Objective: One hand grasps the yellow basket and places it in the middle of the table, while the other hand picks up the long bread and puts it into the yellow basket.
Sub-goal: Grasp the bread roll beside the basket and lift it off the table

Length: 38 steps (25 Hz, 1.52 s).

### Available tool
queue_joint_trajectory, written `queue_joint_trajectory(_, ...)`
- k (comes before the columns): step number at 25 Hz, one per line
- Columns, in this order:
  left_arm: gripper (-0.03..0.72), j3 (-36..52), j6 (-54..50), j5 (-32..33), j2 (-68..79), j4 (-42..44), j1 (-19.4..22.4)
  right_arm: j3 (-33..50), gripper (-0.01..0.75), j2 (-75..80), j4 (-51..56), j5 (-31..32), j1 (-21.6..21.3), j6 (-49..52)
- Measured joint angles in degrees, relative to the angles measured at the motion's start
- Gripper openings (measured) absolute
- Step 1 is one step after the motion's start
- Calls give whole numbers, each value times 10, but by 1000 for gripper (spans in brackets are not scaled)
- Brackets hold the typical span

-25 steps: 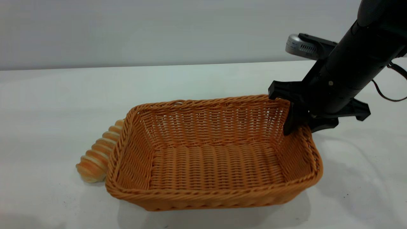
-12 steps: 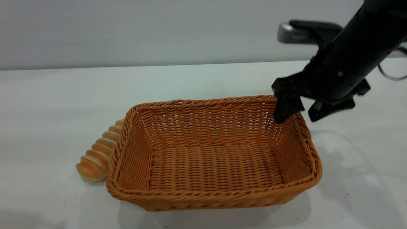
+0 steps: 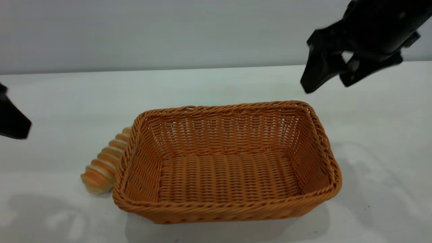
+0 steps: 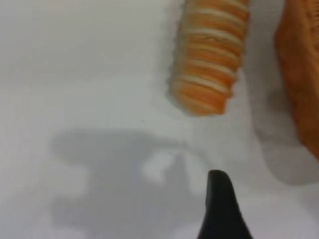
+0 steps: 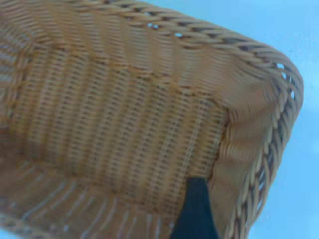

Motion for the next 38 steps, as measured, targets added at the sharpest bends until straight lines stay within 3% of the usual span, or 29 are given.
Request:
queue_joint_trajectory(8, 539, -84, 13, -28, 162, -2, -4, 10, 597, -80, -7, 73, 0, -8)
queue_joint_trajectory(16, 539, -184, 15, -61, 313, -3, -58, 42, 593, -167, -9, 99, 0, -15)
queue_joint_trajectory(30, 537, -258, 17, -89, 479, -3, -70, 74, 593, -296, -12, 115, 0, -27)
queue_joint_trajectory(32, 510, -259, 18, -93, 481, -3, -70, 74, 593, -297, -13, 118, 0, -27)
queue_joint_trajectory(34, 430, -259, 18, -94, 481, -3, -71, 75, 593, -297, -13, 121, 0, -27)
queue_joint_trajectory(38, 137, -259, 18, -97, 481, -3, -71, 75, 593, -297, -13, 127, 0, -27)
